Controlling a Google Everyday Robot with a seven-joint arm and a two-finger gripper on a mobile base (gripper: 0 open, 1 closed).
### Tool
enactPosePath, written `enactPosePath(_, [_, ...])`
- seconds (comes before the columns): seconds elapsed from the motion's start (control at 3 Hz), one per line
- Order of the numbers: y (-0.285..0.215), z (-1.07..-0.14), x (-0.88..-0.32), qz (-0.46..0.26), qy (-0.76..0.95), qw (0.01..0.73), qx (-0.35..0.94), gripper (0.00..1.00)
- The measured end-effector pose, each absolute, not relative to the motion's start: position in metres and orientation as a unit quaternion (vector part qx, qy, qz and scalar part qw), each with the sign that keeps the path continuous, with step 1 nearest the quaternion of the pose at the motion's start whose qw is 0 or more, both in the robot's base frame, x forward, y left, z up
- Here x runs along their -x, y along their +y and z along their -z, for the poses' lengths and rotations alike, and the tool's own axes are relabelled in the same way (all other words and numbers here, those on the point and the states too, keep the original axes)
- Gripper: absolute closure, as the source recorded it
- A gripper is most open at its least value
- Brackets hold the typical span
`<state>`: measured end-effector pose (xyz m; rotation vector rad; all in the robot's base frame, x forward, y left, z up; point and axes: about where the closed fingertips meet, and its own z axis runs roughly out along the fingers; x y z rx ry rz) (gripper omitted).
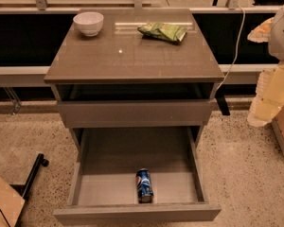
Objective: Pick pepsi can from middle drawer and place on counter
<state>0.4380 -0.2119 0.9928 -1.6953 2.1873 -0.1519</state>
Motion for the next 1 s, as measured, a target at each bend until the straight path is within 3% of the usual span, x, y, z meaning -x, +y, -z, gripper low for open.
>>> enactPosePath(1.0, [-0.209,-0.924,-0.466,0.025,0.820,0.174,0.544,0.00])
